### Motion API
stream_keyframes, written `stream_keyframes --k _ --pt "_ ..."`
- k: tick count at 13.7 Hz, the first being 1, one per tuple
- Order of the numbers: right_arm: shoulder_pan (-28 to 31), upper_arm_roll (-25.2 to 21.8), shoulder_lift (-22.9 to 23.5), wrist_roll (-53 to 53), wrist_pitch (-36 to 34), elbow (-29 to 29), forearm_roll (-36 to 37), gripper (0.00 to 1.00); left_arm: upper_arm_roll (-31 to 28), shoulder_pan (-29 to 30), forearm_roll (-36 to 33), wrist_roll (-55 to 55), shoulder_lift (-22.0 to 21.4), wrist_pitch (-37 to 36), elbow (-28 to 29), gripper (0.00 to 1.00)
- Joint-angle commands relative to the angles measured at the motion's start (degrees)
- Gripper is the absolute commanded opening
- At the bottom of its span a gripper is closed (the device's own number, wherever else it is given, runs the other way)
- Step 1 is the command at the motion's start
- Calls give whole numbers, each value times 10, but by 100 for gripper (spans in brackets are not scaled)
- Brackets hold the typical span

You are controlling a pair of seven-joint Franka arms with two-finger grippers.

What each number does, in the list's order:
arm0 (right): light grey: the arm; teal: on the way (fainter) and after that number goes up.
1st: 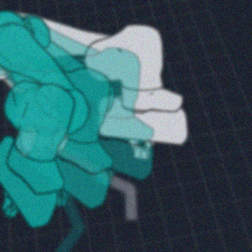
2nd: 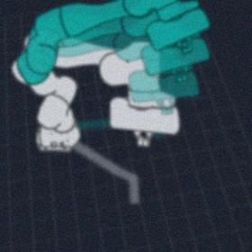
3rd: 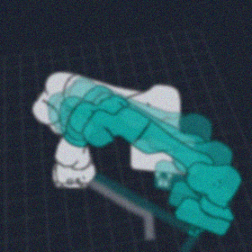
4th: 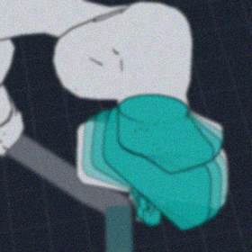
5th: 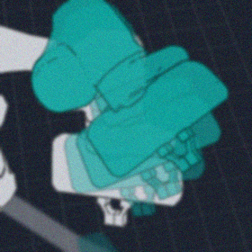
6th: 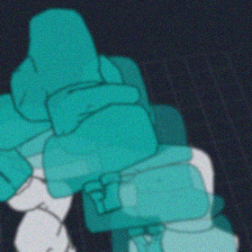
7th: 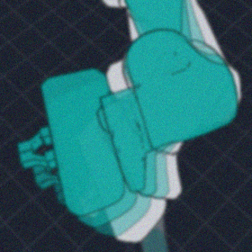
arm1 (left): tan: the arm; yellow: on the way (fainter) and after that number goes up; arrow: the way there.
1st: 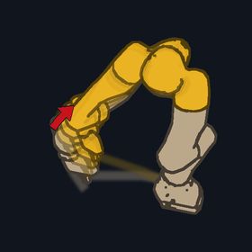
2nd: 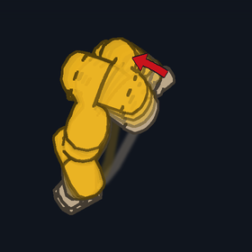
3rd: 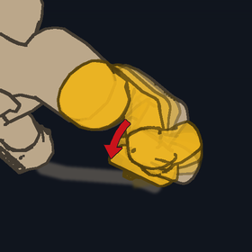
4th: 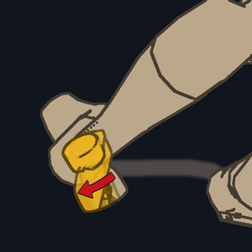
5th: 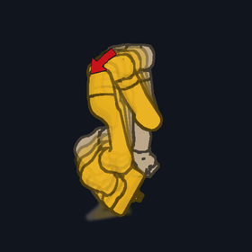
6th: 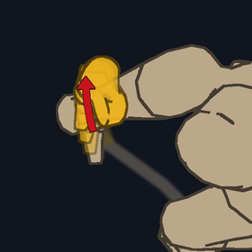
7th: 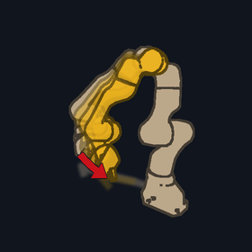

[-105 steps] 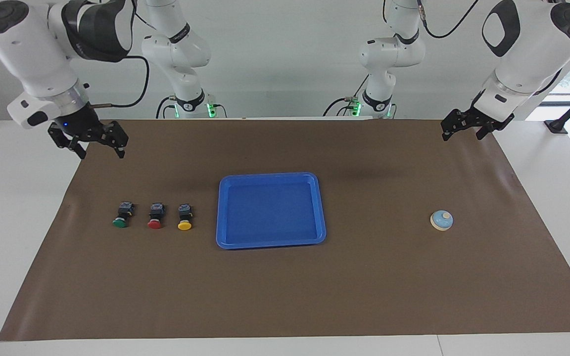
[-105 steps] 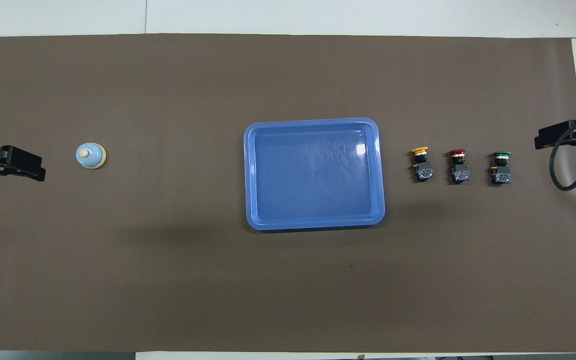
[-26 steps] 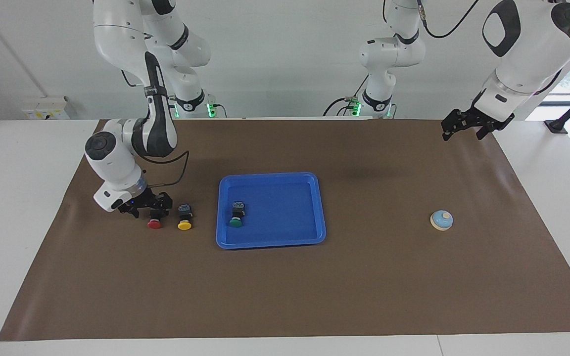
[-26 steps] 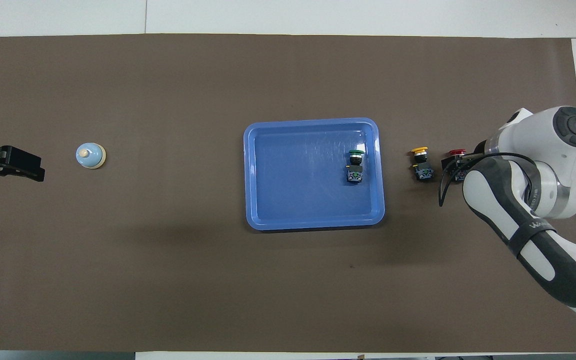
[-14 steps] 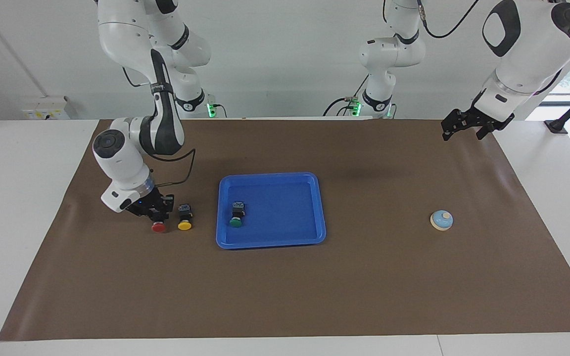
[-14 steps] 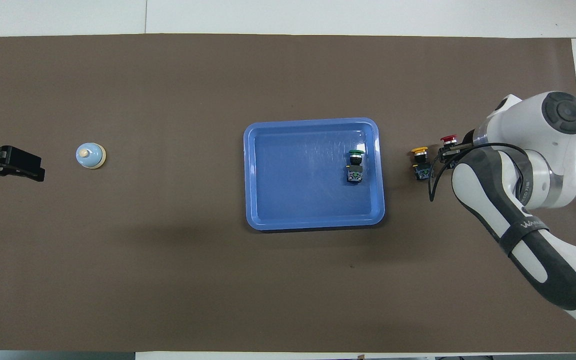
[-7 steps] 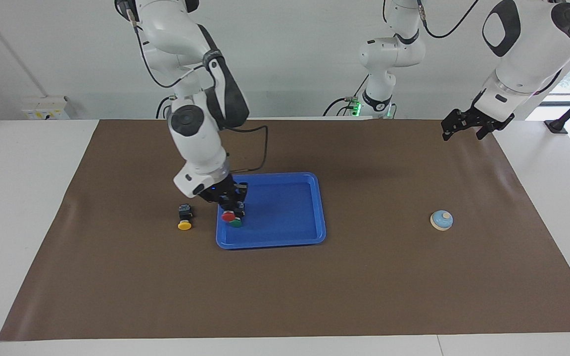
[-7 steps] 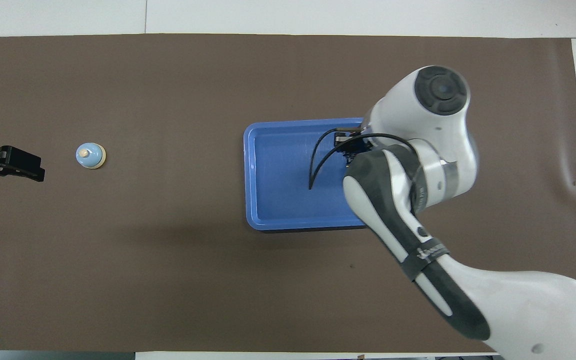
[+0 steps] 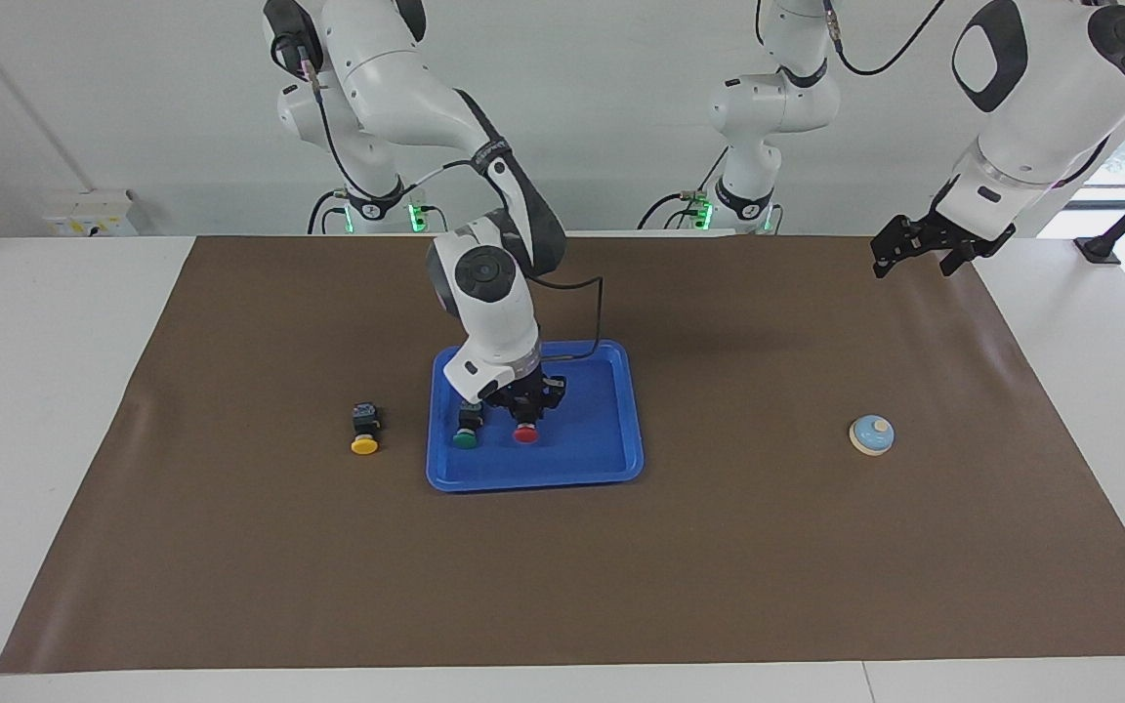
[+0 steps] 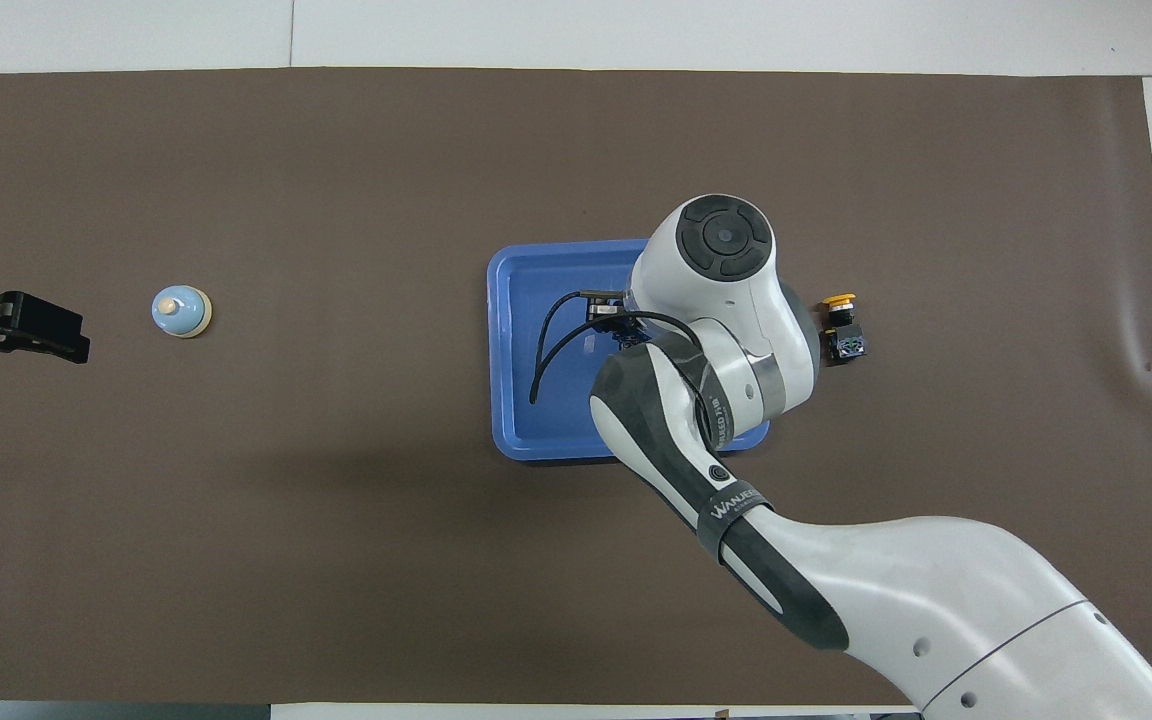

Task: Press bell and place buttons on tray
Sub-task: 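Carry the red button into the tray beside the green one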

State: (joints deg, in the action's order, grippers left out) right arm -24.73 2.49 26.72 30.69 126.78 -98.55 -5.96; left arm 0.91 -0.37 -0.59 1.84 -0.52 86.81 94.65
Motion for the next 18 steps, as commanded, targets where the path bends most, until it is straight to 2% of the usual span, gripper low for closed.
stream_keyframes --k 1,2,3,5,7,9,13,16,18 --pt "6 4 -5 -10 26 -24 -4 0 -6 -3 3 0 -7 -9 3 100" --pt "6 4 -5 -10 18 -23 -4 27 -6 -3 3 0 -7 -9 2 100" --pt "6 4 -7 -7 12 -22 -4 96 -6 -3 3 0 -7 -9 2 100" --pt "-4 -1 -8 -3 -34 9 -4 100 -6 -3 3 0 -7 -9 2 100" --pt "20 -10 -11 -17 -96 51 -2 100 -6 -3 3 0 -7 -9 2 100" --pt "57 -13 -36 -77 -118 52 18 100 -6 -3 3 0 -7 -9 2 100" --pt "130 -14 -76 -209 -113 -7 44 100 -6 -3 3 0 -7 -9 2 100" --pt "180 -13 -99 -318 -41 -94 46 100 -6 -3 3 0 -7 -9 2 100" --pt "195 -13 -110 -344 -3 -136 45 100 -6 -3 3 0 -7 -9 3 100"
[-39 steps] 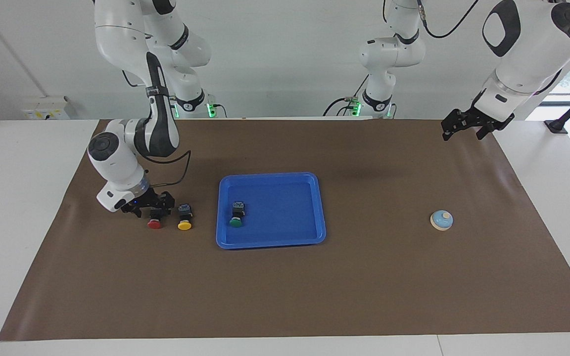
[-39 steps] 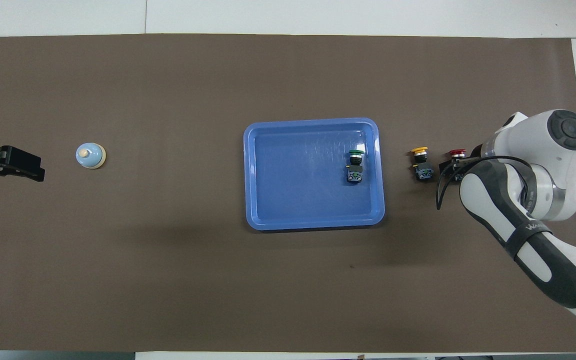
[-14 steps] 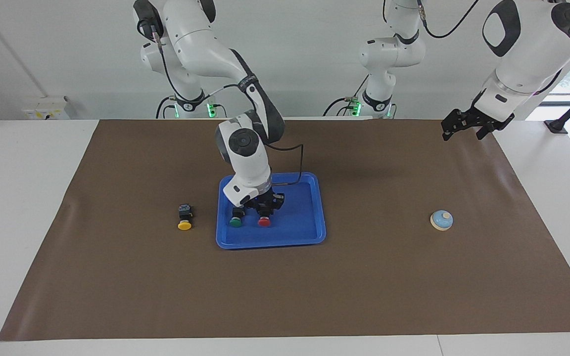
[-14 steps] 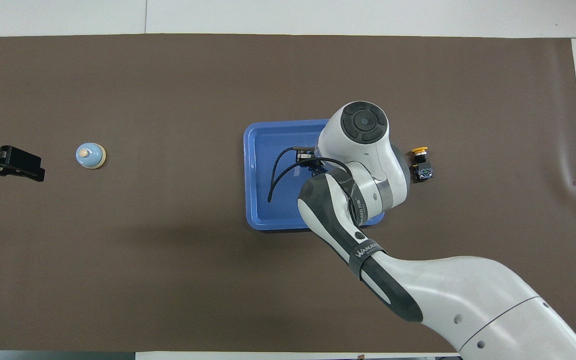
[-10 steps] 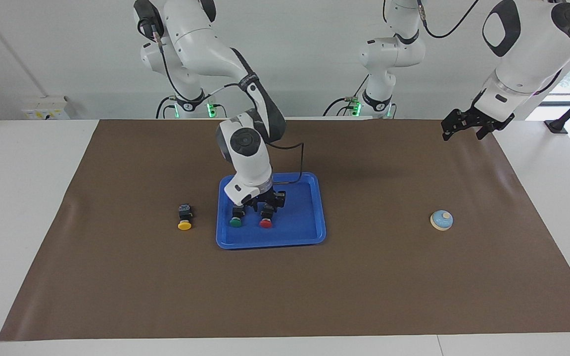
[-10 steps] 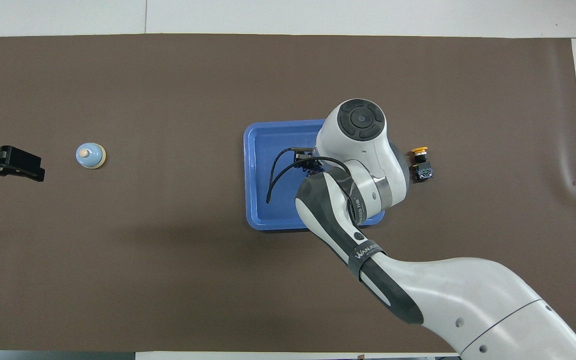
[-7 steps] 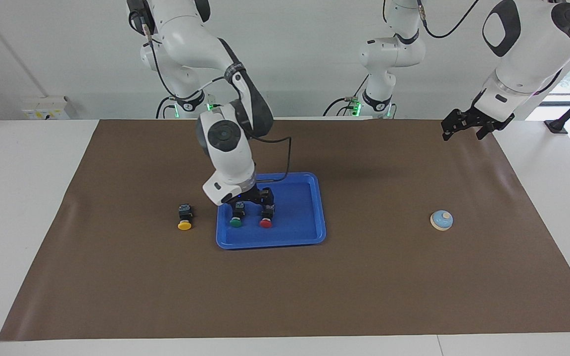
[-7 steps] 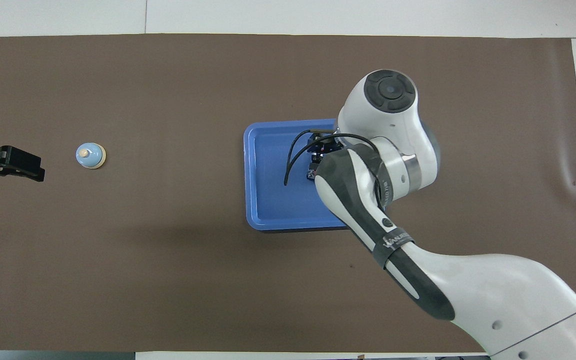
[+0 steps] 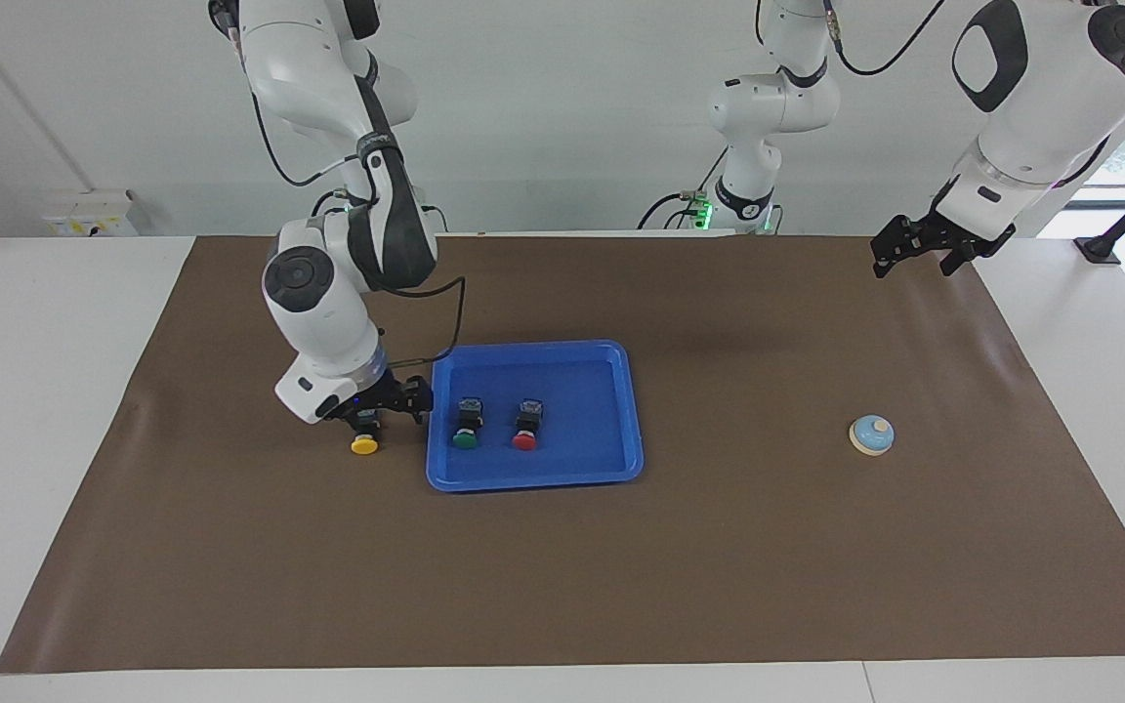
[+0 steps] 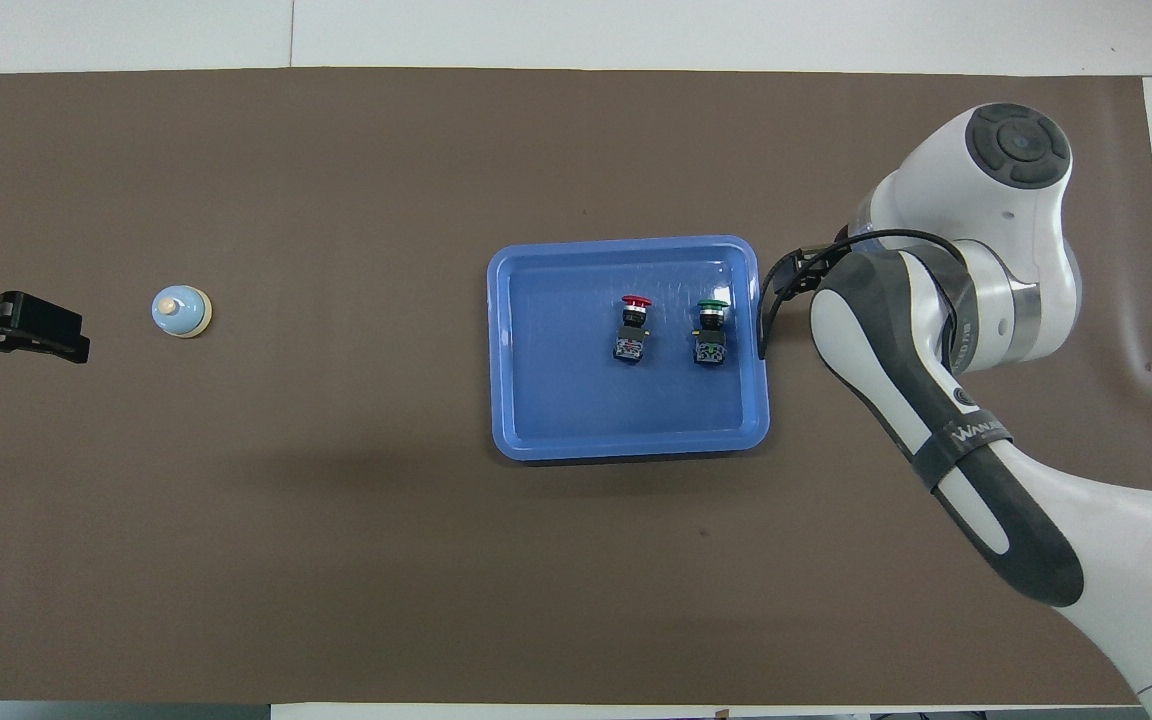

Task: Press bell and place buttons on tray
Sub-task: 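Move the right gripper back and grasp the yellow button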

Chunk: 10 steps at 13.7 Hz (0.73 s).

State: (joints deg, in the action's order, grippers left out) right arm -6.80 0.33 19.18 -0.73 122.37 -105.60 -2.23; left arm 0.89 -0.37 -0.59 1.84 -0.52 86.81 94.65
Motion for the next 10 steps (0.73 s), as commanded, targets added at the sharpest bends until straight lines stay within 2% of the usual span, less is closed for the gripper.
stream_keyframes --k 1,5,8,9,10 --pt "20 9 -35 -32 58 -77 7 100 -5 -3 3 0 -7 -9 2 100" --pt "20 8 -42 -34 137 -151 8 100 -5 -3 3 -1 -7 -9 2 100" --pt "21 9 -39 -25 149 -158 7 100 -5 -3 3 0 -7 -9 2 100" --pt "21 9 -39 -24 147 -155 7 75 -5 -3 3 0 -7 -9 2 100" --pt "21 9 -38 -21 145 -153 6 41 -5 -3 3 0 -7 -9 2 100"
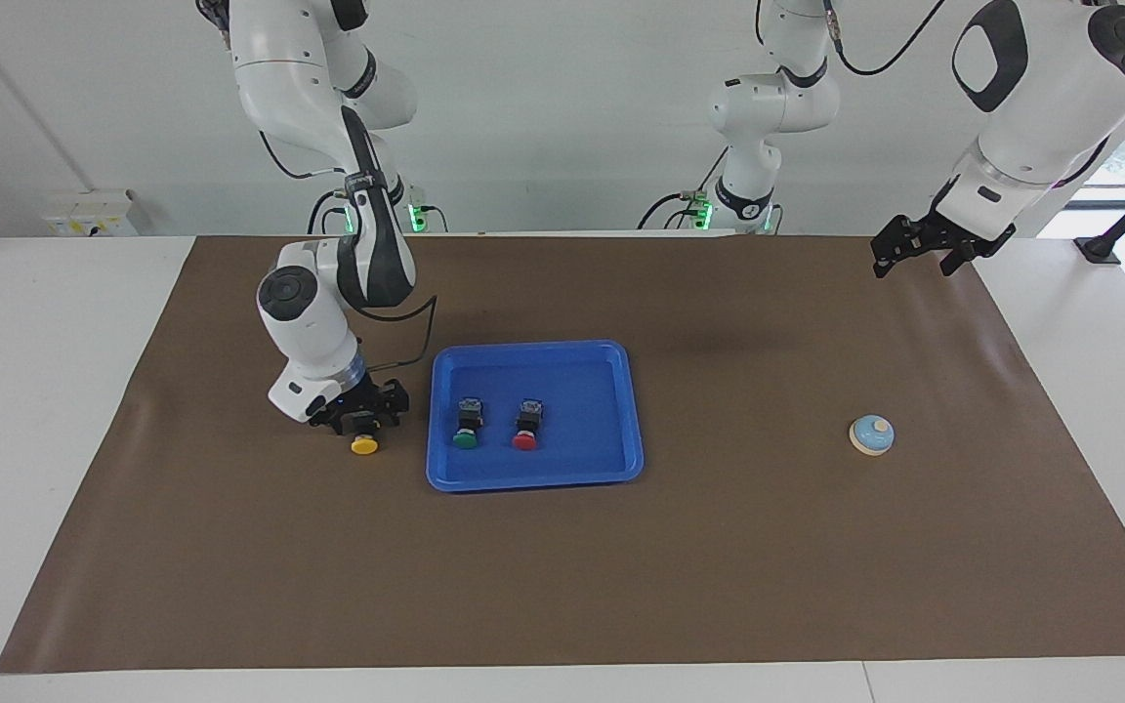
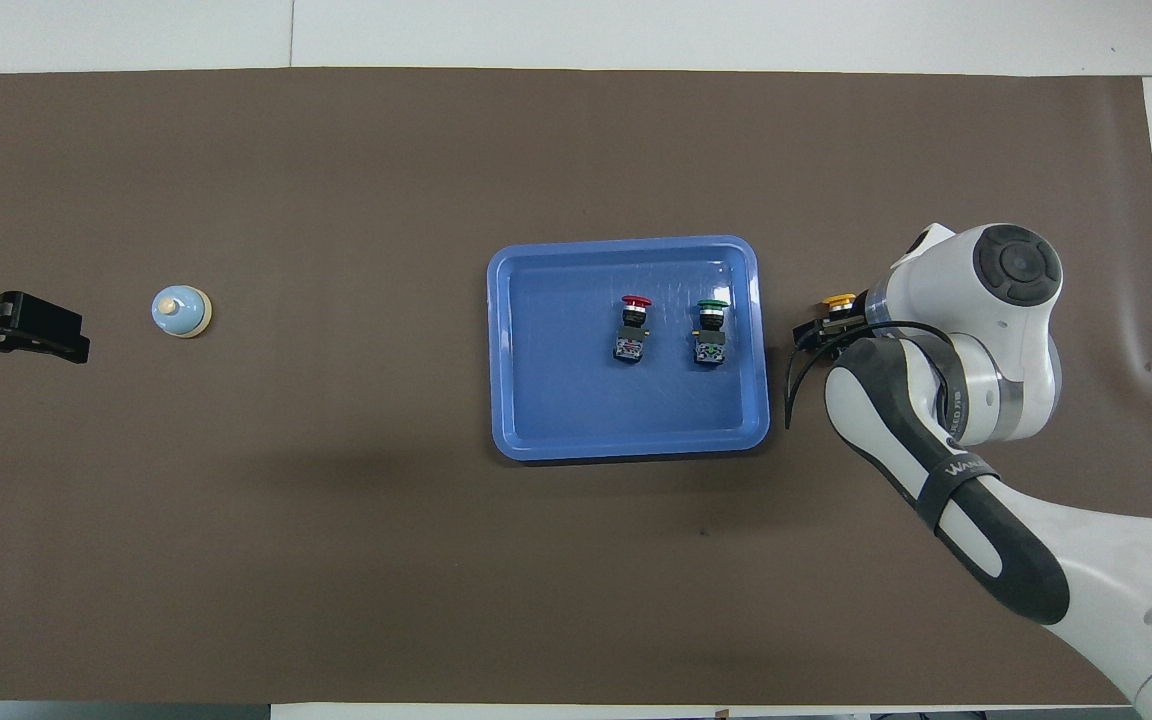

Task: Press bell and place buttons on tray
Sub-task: 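Move the right gripper back and grasp the yellow button, then carry the yellow button into the tray and release it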

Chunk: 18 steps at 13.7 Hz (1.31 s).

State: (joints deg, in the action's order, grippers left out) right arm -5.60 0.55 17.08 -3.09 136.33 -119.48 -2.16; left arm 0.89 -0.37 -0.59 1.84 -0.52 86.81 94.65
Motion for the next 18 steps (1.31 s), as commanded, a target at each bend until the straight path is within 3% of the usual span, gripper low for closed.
stream_keyframes --k 1,2,5,8,10,15,18 --pt "9 7 -17 7 4 -14 4 19 -5 -3 3 0 -7 -9 3 100" --pt "9 7 -17 8 3 -12 4 0 -5 -3 3 0 -7 -9 2 100" --pt "7 7 -19 15 -25 15 4 0 -5 -3 3 -1 -7 -9 2 100" --pt "-20 15 -4 89 -153 130 -8 0 -5 -3 3 0 -7 -9 3 100" --pt "-88 15 18 199 -191 202 -15 0 -5 -3 3 0 -7 -9 2 100" --pt "-216 15 122 391 -222 355 -14 0 -5 -3 3 0 -7 -9 3 100" --pt "-245 14 141 418 -189 356 -14 0 -5 -3 3 0 -7 -9 2 100"
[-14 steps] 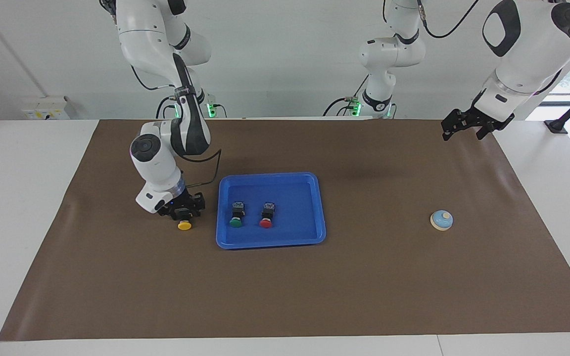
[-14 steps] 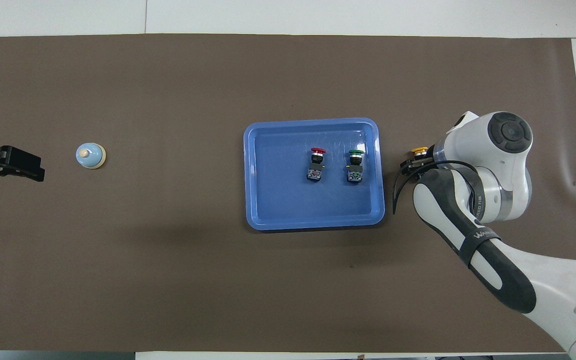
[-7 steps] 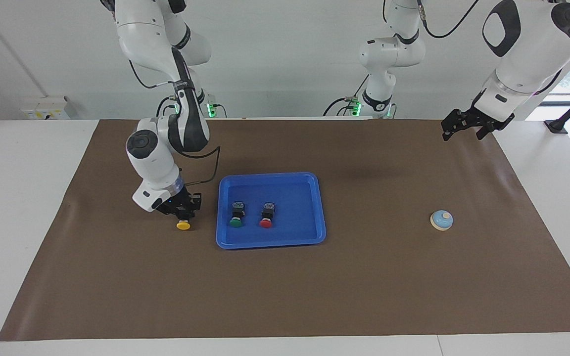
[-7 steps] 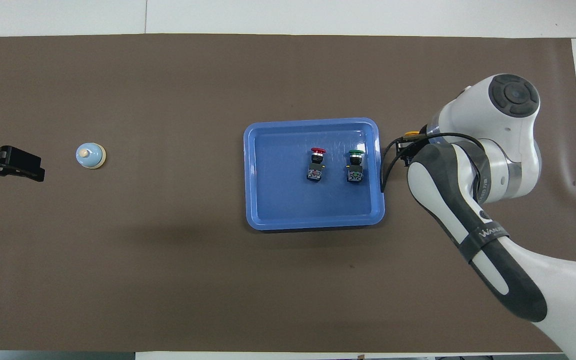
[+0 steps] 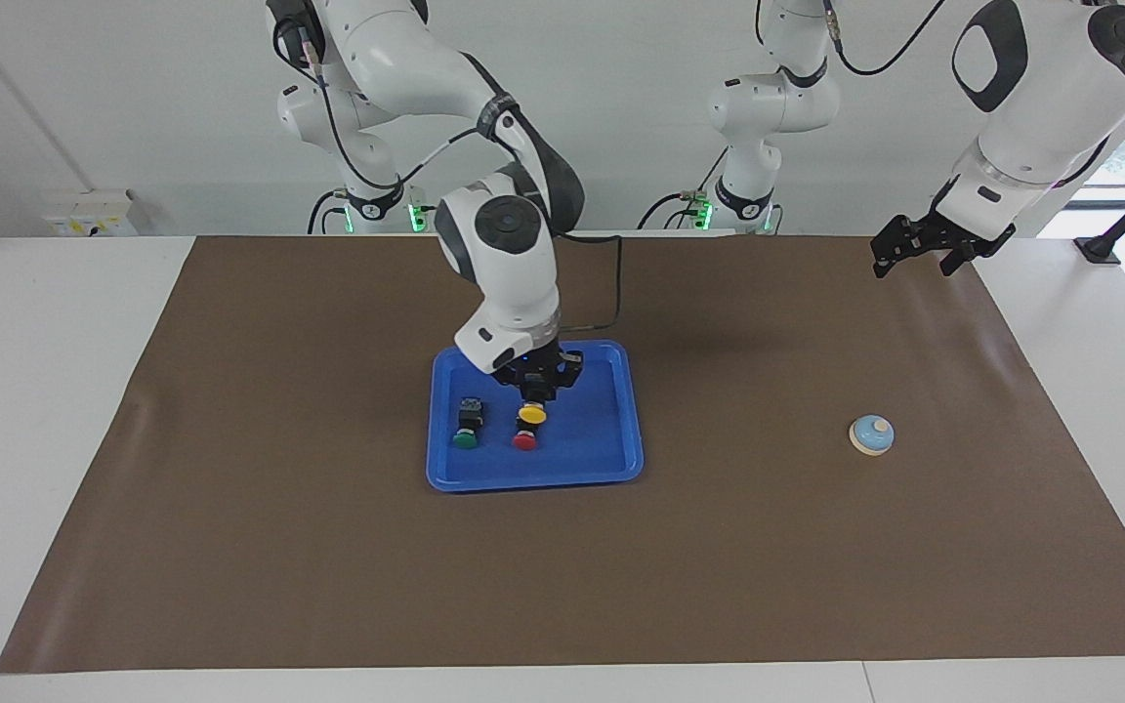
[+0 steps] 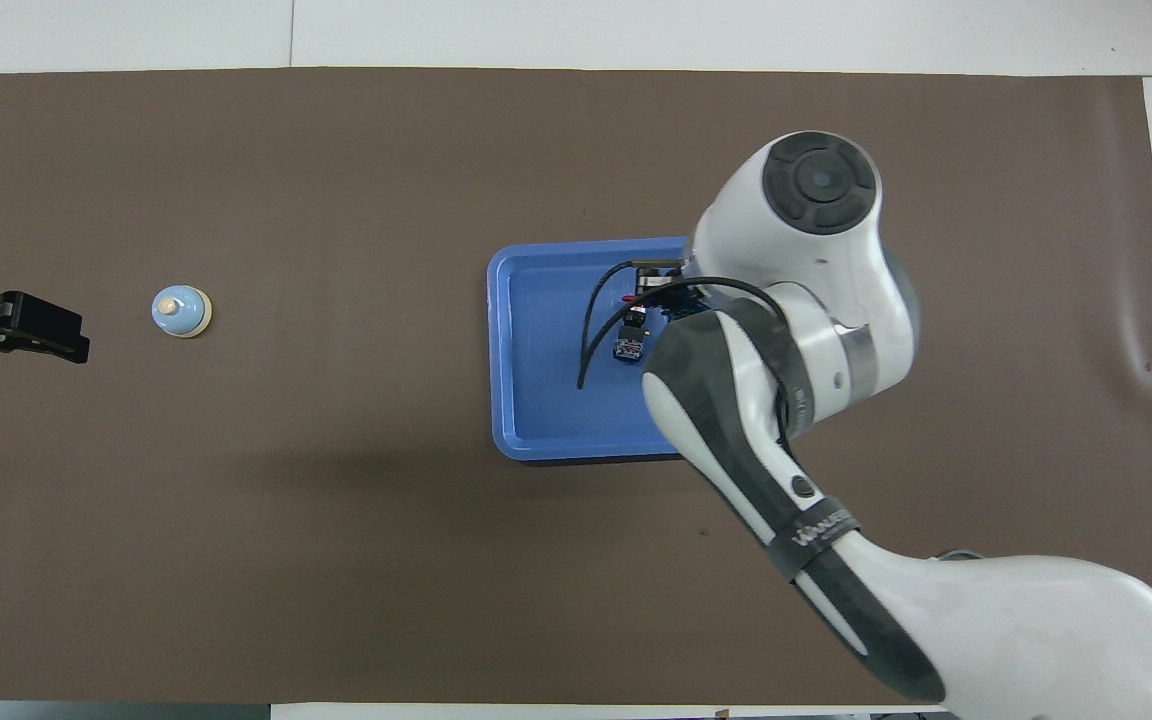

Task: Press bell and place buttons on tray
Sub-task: 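Carry the yellow button into the tray and release it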

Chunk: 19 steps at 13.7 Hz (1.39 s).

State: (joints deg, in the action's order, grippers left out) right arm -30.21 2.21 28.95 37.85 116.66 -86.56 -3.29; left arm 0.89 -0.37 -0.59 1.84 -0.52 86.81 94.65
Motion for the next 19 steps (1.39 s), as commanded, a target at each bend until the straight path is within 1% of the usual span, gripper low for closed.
stream_keyframes --k 1,3,5,7,8,10,11,12,14,16,17,19 --pt "1 -2 23 7 19 18 -3 0 -5 -3 3 0 -7 -9 2 100" --pt "-6 -2 25 8 38 7 -3 0 -5 -3 3 0 -7 -9 2 100" --pt "-19 -3 39 10 48 3 -3 0 -5 -3 3 0 -7 -9 3 100" --pt "-23 -2 34 13 96 -50 -2 0 -5 -3 3 0 -7 -8 3 100" --pt "-23 -2 30 13 113 -64 -3 0 -5 -3 3 0 -7 -9 3 100" --pt "-24 -2 29 16 114 -70 -2 0 -5 -3 3 0 -7 -9 2 100" --pt "-24 -2 27 16 108 -70 -1 41 -5 -3 3 0 -7 -9 3 100" --pt "-27 -3 25 17 97 -70 -1 99 -5 -3 3 0 -7 -9 2 100" --pt "-32 -5 16 20 65 -63 2 100 -5 -3 3 0 -7 -9 2 100" --pt "-18 -12 -34 11 32 -63 4 100 -5 -3 3 0 -7 -9 2 100" --pt "-1 -12 -62 -4 12 -63 6 100 -5 -3 3 0 -7 -8 3 100" --pt "26 -12 -127 -99 -42 -70 7 100 -5 -3 3 0 -7 -9 2 100"
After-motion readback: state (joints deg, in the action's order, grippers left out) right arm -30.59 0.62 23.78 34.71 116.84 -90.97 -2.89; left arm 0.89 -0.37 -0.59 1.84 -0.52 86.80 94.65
